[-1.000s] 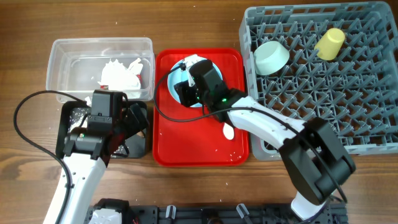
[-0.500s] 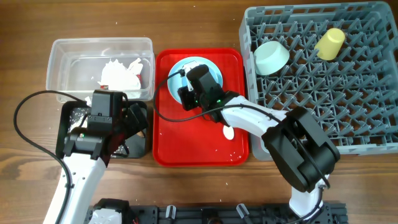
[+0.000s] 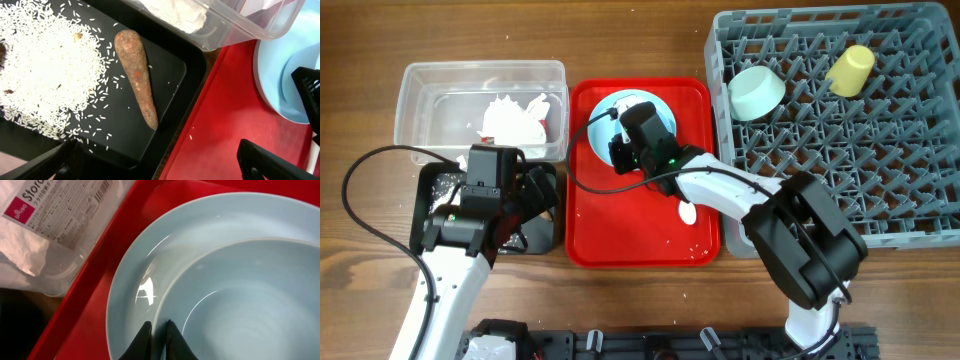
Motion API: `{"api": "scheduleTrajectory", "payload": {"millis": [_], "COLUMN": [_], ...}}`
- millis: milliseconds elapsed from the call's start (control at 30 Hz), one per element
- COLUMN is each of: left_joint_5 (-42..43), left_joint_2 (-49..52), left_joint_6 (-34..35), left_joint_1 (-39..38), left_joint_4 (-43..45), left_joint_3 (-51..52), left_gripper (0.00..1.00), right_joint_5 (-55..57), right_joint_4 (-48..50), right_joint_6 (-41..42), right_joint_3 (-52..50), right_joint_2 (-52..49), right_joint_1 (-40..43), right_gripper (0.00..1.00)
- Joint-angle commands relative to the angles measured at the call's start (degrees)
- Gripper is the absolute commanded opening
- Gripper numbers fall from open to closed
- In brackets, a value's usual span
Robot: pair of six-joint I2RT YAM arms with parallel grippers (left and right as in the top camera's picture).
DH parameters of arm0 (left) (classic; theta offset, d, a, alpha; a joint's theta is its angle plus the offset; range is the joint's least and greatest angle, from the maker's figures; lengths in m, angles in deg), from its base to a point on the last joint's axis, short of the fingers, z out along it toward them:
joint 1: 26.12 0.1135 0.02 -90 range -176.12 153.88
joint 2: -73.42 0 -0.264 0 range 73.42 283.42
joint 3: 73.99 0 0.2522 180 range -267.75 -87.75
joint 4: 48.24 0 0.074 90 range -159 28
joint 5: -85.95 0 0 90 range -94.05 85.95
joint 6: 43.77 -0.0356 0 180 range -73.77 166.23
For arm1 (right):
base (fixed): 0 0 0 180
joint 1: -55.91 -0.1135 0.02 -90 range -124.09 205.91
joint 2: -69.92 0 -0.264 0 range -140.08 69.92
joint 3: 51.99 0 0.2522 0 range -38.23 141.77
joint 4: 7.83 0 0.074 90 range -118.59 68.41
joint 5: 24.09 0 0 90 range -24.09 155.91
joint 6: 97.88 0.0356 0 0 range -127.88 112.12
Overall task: Sort waste into correct bins and load items into the dishwasher rack
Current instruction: 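Lower the right gripper onto the blue bowl rim and grasp it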
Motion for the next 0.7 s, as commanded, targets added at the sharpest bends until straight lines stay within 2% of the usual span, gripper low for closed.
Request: {"api": "scheduleTrajectory", "payload": {"millis": [0,200,333,467,667], "left_joint_5": [-0.74,-0.72,-0.74,-0.72,1.4], "left_joint_2": [0.09,0.09,0.09,0.07,0.07], "left_joint_6": [-0.24,-0.24,-0.24,-0.24,-0.24], "left_joint_1": [0.37,0.37,0.37,0.37,0.37], "left_joint_4": [0.17,0.15,0.15,0.15,0.22], "left_joint_3": [0.0,0.0,0.0,0.0,0.0], "left_gripper": [1.0,1.0,1.0,1.0,1.0], "right_joint_5": [-1.14,-8.09,-16.0,-18.53,-22.23], "right_joint_4": [-0.11,-2.82,-9.44,-17.14,-23.37], "right_joint_6": [0.37,0.48,1.01,2.25,1.99], "right_joint_3": [1.51,1.51,1.51,1.51,1.46], "right_joint_2": [3.85,14.71,24.0,31.93,35.89], "right_joint_1": [0.07,0.24,1.07,2.62,3.17], "right_gripper": [0.04,0.04,0.04,0.05,0.07]}}
